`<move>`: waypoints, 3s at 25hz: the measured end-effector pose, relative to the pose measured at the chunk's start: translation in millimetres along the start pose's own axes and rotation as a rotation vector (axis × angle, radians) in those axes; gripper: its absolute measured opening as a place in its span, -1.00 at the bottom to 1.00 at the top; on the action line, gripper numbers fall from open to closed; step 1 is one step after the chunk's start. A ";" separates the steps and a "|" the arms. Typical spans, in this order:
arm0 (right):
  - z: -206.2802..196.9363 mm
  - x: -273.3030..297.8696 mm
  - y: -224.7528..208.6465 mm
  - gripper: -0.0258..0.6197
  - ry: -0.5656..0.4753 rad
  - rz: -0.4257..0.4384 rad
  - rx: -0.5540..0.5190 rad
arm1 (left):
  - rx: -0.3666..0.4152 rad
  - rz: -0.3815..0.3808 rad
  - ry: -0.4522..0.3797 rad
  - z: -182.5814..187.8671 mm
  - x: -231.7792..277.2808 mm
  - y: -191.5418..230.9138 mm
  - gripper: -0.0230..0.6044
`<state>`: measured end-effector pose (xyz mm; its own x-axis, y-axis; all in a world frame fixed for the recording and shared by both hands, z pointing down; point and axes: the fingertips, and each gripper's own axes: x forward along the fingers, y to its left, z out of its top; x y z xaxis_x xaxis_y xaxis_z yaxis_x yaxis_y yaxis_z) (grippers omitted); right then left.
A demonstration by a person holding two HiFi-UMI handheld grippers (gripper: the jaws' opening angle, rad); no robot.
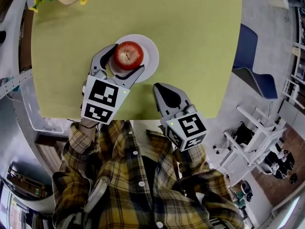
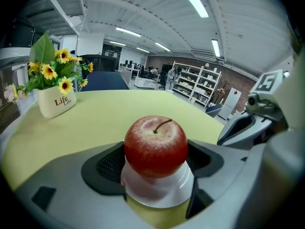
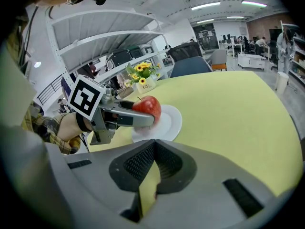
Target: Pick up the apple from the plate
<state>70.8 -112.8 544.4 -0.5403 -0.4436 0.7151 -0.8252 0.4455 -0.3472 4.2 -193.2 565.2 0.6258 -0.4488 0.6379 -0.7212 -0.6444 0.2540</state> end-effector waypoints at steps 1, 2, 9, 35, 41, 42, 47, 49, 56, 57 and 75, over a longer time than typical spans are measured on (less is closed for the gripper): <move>1.4 0.0 0.3 -0.93 -0.003 -0.001 -0.003 | 0.000 0.003 0.000 0.2 -0.8 0.4 0.36; 2.7 -0.5 0.7 -0.93 -0.006 -0.001 -0.005 | -0.001 0.006 -0.001 0.6 -1.9 0.5 0.36; 19.6 -22.7 4.8 -0.93 -0.050 -0.002 -0.037 | 0.001 0.021 -0.043 20.1 -19.6 -15.6 0.36; 96.2 -113.5 51.0 -0.93 -0.293 0.045 -0.065 | 0.165 0.071 -0.147 96.7 -128.4 -76.7 0.36; 110.1 -130.7 62.2 -0.93 -0.334 0.067 -0.053 | 0.174 0.063 -0.146 99.5 -144.4 -95.3 0.36; 112.5 -134.2 63.0 -0.93 -0.340 0.066 -0.054 | 0.176 0.061 -0.145 100.3 -146.9 -98.3 0.36; 128.7 -152.7 61.5 -0.93 -0.375 0.049 -0.072 | 0.199 0.069 -0.156 113.8 -160.4 -106.5 0.36; 134.3 -157.3 61.3 -0.93 -0.387 0.045 -0.077 | 0.199 0.069 -0.160 118.7 -164.3 -107.4 0.36; 144.5 -163.2 59.9 -0.93 -0.409 0.033 -0.099 | 0.193 0.060 -0.166 124.2 -164.4 -114.5 0.36; 145.5 -162.7 59.4 -0.93 -0.410 0.032 -0.102 | 0.194 0.058 -0.168 124.7 -163.9 -113.4 0.36; 153.7 -153.1 60.1 -0.93 -0.388 0.021 -0.152 | 0.170 0.049 -0.176 124.6 -162.6 -99.5 0.36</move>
<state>78.6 -137.6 320.8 -0.6027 -0.6803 0.4171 -0.7953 0.5547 -0.2446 11.2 -133.2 345.6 0.6440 -0.5738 0.5060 -0.7013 -0.7071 0.0907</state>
